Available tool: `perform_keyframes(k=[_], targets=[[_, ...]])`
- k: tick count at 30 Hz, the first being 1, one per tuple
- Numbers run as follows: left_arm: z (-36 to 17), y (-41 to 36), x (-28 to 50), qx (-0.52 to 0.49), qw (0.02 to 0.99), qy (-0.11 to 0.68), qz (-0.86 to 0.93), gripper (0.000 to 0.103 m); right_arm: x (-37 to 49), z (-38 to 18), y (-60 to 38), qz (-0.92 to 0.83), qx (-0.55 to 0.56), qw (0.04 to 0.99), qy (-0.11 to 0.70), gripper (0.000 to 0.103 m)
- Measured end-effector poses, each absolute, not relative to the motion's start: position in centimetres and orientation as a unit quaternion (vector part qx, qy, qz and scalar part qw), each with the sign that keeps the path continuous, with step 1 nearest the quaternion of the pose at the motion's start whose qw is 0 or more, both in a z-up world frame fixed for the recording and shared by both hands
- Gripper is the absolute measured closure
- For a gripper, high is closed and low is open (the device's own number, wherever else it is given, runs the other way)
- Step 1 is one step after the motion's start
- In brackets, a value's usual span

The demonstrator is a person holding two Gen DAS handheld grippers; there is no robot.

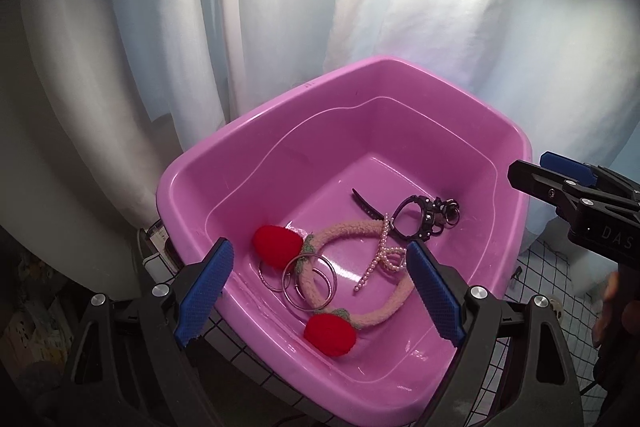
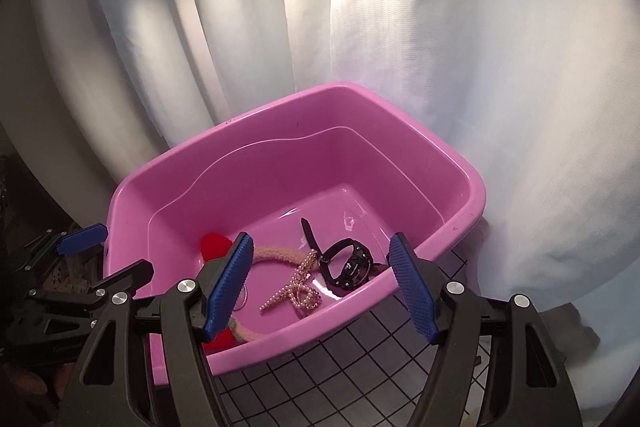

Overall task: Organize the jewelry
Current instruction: 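Move both open tools back from the bin to the table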

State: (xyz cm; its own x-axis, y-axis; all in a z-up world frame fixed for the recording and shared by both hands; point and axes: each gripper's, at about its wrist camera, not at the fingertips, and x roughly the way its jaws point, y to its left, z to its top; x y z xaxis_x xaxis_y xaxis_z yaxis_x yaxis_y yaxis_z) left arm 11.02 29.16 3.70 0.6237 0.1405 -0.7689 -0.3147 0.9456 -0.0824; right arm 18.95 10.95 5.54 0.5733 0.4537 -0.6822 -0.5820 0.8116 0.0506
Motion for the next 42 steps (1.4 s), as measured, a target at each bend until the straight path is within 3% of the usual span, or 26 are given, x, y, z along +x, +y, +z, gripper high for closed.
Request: perform_keyframes(k=[14,24,34,42], targets=[[6.8,23.2,6.3,-0.099,0.912,0.380,0.113,0.014,11.3,6.5,3.9,0.268,-0.080,0.906,0.318,0.035],[6.9,15.9,4.1,-0.086,0.928,0.358,0.061,0.007,5.8,2.8,-6.7,0.213,-0.036,0.924,0.316,0.034],[2.4,8.5,5.3,-0.060,0.916,0.396,-0.004,0.006,2.8,-3.6,-16.1,0.125,0.010,0.923,0.364,0.033],[-2.0,5.4,8.6,-0.041,0.904,0.422,-0.046,0.006,2.6,-8.2,-18.1,0.087,0.043,0.912,0.398,0.033]])
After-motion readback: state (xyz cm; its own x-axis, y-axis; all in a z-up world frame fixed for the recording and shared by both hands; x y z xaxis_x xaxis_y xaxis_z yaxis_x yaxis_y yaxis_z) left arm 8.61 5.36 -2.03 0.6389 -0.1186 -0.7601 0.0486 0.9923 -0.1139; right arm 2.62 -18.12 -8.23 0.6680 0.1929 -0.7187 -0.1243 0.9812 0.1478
